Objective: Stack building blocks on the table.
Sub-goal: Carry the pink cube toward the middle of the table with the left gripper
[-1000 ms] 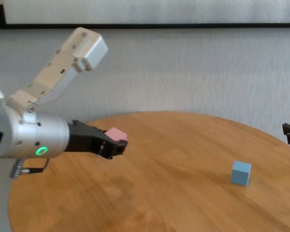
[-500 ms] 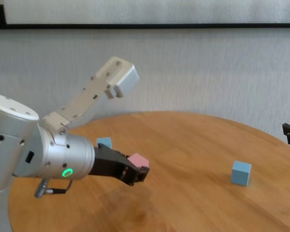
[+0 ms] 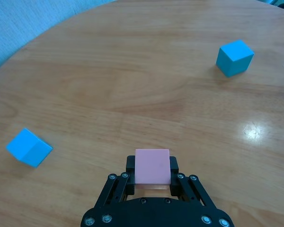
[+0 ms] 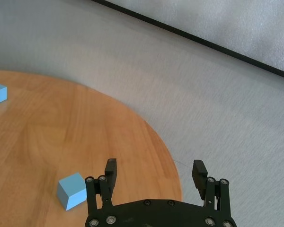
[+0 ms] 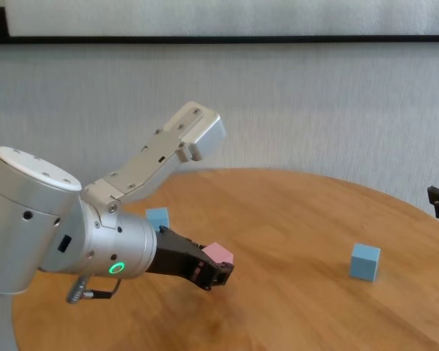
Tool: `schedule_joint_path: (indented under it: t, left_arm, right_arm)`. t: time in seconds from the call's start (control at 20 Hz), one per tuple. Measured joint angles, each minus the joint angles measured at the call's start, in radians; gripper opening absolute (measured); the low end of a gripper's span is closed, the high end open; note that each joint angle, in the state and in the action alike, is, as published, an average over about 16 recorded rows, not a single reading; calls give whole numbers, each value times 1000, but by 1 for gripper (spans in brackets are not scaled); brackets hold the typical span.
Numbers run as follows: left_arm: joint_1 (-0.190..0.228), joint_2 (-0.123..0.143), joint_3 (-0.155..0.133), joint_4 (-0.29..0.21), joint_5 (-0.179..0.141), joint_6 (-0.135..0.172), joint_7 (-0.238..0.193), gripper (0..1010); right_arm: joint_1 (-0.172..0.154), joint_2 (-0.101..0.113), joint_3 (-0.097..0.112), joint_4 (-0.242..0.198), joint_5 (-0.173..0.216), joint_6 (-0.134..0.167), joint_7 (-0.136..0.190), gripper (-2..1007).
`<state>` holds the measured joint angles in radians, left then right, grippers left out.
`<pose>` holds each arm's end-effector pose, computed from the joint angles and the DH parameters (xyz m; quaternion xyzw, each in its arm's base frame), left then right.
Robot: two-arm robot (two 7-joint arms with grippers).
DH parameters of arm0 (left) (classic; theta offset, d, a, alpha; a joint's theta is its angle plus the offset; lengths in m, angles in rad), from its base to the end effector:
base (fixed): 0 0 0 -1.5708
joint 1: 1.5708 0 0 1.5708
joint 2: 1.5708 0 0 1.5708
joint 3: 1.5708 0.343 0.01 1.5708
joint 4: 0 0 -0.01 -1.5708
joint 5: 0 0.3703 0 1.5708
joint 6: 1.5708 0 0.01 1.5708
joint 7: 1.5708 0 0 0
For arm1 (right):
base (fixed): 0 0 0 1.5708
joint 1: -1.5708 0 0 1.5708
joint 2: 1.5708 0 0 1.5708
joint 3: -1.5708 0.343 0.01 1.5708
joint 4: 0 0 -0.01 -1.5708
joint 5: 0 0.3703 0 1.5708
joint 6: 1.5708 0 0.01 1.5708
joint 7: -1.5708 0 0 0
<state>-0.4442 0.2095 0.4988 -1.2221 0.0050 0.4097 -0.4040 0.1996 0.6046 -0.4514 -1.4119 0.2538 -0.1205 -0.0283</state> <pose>0.5066 -0.0683 -0.3250 0.2844 0.0228 0.4013 0.8704 0.4249 -0.0965 -0.3568 -0.1415 -0.1325 -0.5799 0.7913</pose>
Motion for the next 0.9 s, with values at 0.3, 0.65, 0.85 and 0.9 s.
schedule_joint_path:
  t: [0.3,0.65,0.85,0.9]
  left_arm:
    - [-17,-17,2,38,12,-7,-3,404]
    - [-27,-31,0,66,19,-12,-6,404]
    - [-30,-36,-1,76,21,-13,-8,408]
    - [-31,-37,-1,78,22,-13,-9,412]
  right_arm:
    - [0,0,0,0,0,0,0,1005]
    - [0,0,0,0,0,0,0,1005]
    - [0,0,0,0,0,0,0,1005]
    - [0,0,0,0,0,0,0,1005]
